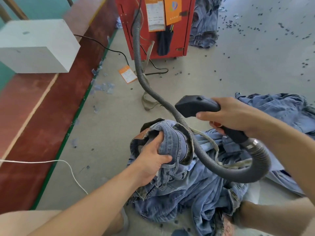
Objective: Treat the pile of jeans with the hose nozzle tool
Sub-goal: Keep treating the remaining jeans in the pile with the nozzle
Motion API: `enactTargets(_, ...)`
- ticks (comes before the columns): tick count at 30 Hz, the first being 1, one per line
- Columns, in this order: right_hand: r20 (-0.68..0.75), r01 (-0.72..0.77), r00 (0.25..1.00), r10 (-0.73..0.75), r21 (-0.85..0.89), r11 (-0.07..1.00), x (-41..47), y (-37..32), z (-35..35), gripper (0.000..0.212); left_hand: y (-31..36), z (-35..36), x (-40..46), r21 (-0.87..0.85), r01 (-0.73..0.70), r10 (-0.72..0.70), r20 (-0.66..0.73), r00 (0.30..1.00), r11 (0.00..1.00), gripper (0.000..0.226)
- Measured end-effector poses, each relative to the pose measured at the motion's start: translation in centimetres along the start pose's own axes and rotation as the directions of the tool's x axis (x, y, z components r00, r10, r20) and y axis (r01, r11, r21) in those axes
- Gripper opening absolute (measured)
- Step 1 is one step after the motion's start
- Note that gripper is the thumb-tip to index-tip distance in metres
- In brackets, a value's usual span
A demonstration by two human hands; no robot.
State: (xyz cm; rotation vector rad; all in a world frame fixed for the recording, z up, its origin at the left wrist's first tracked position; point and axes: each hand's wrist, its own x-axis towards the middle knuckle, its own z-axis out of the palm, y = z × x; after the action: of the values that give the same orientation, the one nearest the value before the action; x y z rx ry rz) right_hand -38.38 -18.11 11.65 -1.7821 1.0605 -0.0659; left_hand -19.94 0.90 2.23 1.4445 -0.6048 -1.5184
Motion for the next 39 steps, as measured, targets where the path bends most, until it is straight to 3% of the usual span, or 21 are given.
enactTargets(4,0.248,0.041,0.969,-0.007,-0.129,0.991,-0.6,0.1,-0.8,0.015,-0.6,-0.6,0.1,0.134,-0.046,0.052,-0.044,0.998,0.99,0.085)
enactTargets(7,0.358,0.025,0.933,0.031,-0.15,0.988,-0.5,-0.1,0.1,0.012,-1.3,-0.9,0.2,0.252,-0.092,0.093,0.007,0.996,0.963,0.077)
enactTargets(10,0.318,0.033,0.948,0.001,-0.1,0.994,-0.2,-0.2,1.7,0.01,-1.5,-1.3,0.2,0.291,-0.097,0.092,0.032,0.995,0.952,0.074)
enactTargets(13,0.115,-0.014,0.993,0.011,0.022,1.0,0.3,-0.1,2.6,0.01,-1.1,-1.2,-0.1,0.319,-0.117,0.102,0.064,0.993,0.941,0.076)
enactTargets(14,0.055,-0.038,0.998,0.035,0.059,0.998,0.5,0.0,2.4,0.012,-0.8,-1.4,0.0,0.269,-0.094,0.084,0.048,0.995,0.958,0.08)
enactTargets(16,-0.023,-0.041,0.999,0.043,0.091,0.995,0.6,0.1,1.7,0.016,0.1,-2.3,0.7,-0.026,-0.021,0.021,0.011,1.0,0.999,0.081)
enactTargets(18,-0.069,-0.007,0.998,0.012,0.084,0.996,0.5,0.3,1.0,0.017,0.9,-4.2,2.1,-0.434,0.03,-0.044,-0.022,0.999,0.9,0.064)
enactTargets(20,-0.099,0.034,0.995,-0.031,0.024,0.999,0.2,0.6,0.7,0.018,0.7,-5.7,2.5,-0.579,0.14,-0.18,-0.012,0.984,0.803,0.055)
enactTargets(21,-0.108,0.053,0.993,-0.055,-0.03,0.998,0.1,0.7,0.8,0.018,0.0,-5.8,2.3,-0.467,0.266,-0.289,0.023,0.957,0.843,0.057)
enactTargets(23,-0.115,0.084,0.988,-0.104,-0.167,0.982,0.0,1.0,1.0,0.017,-2.2,-4.9,1.1,-0.041,0.513,-0.514,-0.008,0.858,0.857,0.065)
enactTargets(25,-0.109,0.109,0.982,-0.156,-0.345,0.932,-0.1,1.2,1.3,0.019,-3.1,-4.0,0.8,0.246,0.569,-0.569,-0.08,0.818,0.784,0.068)
enactTargets(26,-0.098,0.128,0.978,-0.184,-0.416,0.9,-0.2,1.3,1.4,0.02,-2.7,-4.0,1.2,0.274,0.513,-0.508,-0.094,0.856,0.813,0.06)
enactTargets(28,-0.076,0.176,0.968,-0.239,-0.473,0.863,-0.5,1.4,1.6,0.02,-0.8,-4.9,2.7,0.082,0.303,-0.297,-0.078,0.952,0.95,0.028)
enactTargets(29,-0.077,0.191,0.963,-0.258,-0.48,0.856,-0.5,1.4,1.7,0.017,0.3,-5.2,3.4,-0.076,0.179,-0.185,-0.08,0.979,0.981,0.024)
enactTargets(31,-0.111,0.197,0.954,-0.279,-0.471,0.86,-0.7,1.4,1.4,0.02,1.9,-5.7,4.4,-0.312,0.001,-0.034,-0.1,0.994,0.95,0.03)
enactTargets(32,-0.129,0.194,0.951,-0.281,-0.461,0.866,-0.8,1.5,1.2,0.022,1.7,-5.6,4.7,-0.283,-0.012,-0.021,-0.113,0.993,0.959,0.03)
enactTargets(34,-0.149,0.192,0.948,-0.282,-0.439,0.878,-1.0,1.6,0.8,0.023,0.0,-4.9,5.2,0.129,0.138,-0.114,-0.18,0.977,0.982,0.018)
enactTargets(36,-0.138,0.189,0.952,-0.275,-0.442,0.877,-1.2,1.8,0.4,0.025,-1.6,-4.5,5.6,0.547,0.302,-0.161,-0.29,0.943,0.781,0.034)
enactTargets(37,-0.12,0.186,0.956,-0.267,-0.454,0.871,-1.3,1.9,0.3,0.026,-1.7,-4.4,5.9,0.583,0.303,-0.136,-0.312,0.94,0.754,0.035)
enactTargets(39,-0.077,0.176,0.967,-0.244,-0.491,0.853,-1.4,2.3,-0.1,0.027,-0.2,-4.2,6.5,0.384,0.198,-0.076,-0.309,0.948,0.902,0.026)
